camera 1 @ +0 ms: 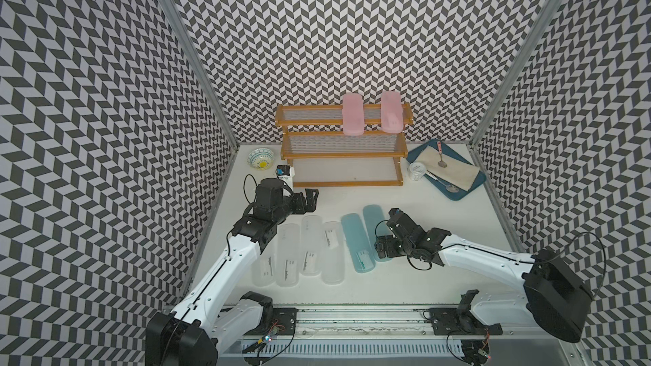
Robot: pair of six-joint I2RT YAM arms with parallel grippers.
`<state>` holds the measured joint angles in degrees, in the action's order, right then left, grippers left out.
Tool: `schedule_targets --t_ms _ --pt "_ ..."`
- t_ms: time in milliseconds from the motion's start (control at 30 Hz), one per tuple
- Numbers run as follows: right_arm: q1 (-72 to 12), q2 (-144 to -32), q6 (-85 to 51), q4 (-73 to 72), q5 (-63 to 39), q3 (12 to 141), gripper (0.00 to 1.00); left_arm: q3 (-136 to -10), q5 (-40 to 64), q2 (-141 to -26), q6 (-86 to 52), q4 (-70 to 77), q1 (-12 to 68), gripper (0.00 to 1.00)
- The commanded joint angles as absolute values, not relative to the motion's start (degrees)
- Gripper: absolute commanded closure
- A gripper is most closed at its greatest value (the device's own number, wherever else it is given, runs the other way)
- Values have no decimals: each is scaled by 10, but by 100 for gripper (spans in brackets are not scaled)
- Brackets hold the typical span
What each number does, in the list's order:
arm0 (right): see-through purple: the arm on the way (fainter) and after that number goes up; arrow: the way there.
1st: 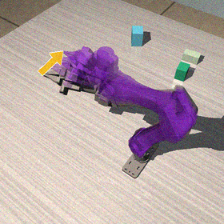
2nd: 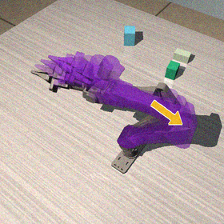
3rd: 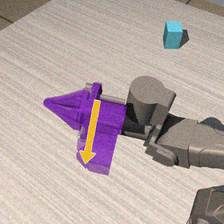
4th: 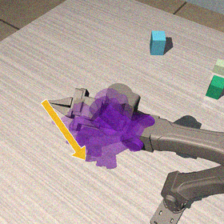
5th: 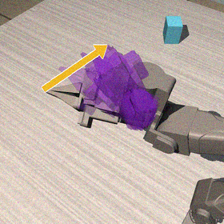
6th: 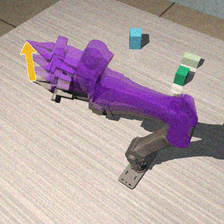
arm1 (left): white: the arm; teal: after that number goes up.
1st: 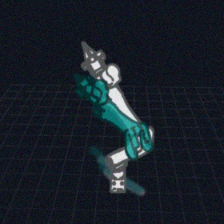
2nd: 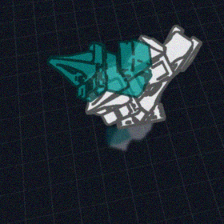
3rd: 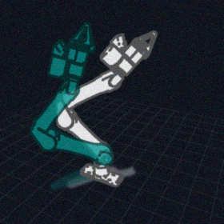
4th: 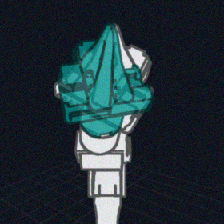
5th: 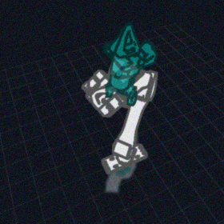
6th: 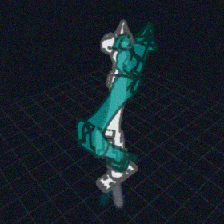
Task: Place the pencil cases on the shelf according to color
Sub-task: Pick up the pencil case from the center of the board.
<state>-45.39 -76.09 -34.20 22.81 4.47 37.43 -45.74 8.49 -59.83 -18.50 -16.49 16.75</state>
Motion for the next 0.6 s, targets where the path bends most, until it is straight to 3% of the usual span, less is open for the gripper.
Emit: schedule_targets --t_ms 0,400,567 --pt "-460 -756 -367 179 38 369 4 -461 98 -589 -182 -164 165 0" --pt "-472 -831 -369 158 27 370 5 -463 108 -597 -180 -156 146 0" --pt "-465 -852 -402 226 106 370 4 -463 125 -612 -181 -150 136 0"
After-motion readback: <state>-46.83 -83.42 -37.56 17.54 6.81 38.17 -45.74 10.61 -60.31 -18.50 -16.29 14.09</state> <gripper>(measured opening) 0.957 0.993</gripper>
